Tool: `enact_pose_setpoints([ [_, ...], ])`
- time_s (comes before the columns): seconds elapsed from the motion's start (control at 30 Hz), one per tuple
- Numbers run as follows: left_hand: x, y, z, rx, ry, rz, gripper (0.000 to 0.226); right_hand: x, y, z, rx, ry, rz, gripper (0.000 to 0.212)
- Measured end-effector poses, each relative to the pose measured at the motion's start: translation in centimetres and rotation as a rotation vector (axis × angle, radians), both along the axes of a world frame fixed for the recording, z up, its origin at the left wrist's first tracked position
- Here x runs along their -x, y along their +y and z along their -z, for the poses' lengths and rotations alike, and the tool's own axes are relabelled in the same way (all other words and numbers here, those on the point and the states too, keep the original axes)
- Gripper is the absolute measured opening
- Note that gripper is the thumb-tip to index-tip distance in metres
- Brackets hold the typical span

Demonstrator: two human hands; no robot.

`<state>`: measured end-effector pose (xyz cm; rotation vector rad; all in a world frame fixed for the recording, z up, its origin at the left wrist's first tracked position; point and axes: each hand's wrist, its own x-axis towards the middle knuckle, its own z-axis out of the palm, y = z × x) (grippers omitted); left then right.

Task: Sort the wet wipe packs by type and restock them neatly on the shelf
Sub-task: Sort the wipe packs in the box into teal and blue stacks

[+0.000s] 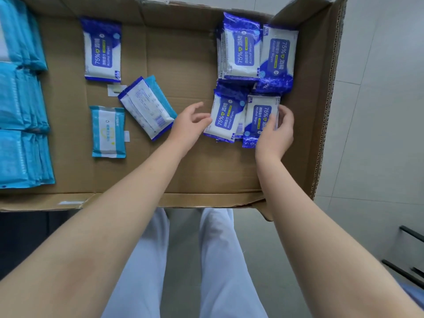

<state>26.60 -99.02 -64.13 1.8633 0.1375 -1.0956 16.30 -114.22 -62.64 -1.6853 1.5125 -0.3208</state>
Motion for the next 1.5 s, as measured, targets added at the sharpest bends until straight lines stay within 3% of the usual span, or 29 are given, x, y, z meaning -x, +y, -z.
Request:
enact_pose_setpoints([
  [0.13, -2.2, 3.9, -0.9, 0.028, -0.05, -0.029, 0.031, 0.0, 3.5, -0.6, -0.037, 0.007, -0.08, 0.029],
  [0.33, -9.3, 9.9, -1.7, -0.088, -0.28, -0.213, 0.021, -4.1, 10.0, 0.0, -0.135, -0.027, -0.18, 0.024],
  [0.5, -15.0, 12.9, -0.8, -0.266, -0.38, -0.273, 0.037, -8.5, 14.2, 1.5, -0.289, 0.01, -0.303, 0.033],
  [0.7, -18.0, 13.4, 1.5, -0.327, -0.274, -0.332, 0.061, -11.6, 16.6, 3.5, -0.302, 0.127, -0.431, 0.042],
  [0.8, -18.4, 13.4, 2.7, -0.359, -0.223, -0.352, 0.056, -12.2, 17.0, 4.4, -0.283, 0.221, -0.476, 0.036],
  [1.0, -17.3, 14.2, 3.6, -0.318, -0.168, -0.338, 0.026, -12.0, 17.2, 4.2, -0.307, 0.199, -0.448, 0.019],
  [1.13, -15.6, 15.6, 2.6, -0.264, -0.148, -0.387, 0.01, -10.0, 17.5, 2.5, -0.352, 0.081, -0.326, 0.015],
  [1.33, -11.3, 15.1, -1.2, -0.182, -0.185, -0.373, 0.009, -6.3, 14.8, -0.6, -0.475, -0.065, -0.092, 0.015],
  [1.5, -6.6, 10.7, -2.9, -0.051, -0.117, -0.321, 0.012, -3.0, 9.4, -3.3, -0.384, -0.055, -0.063, 0.014],
])
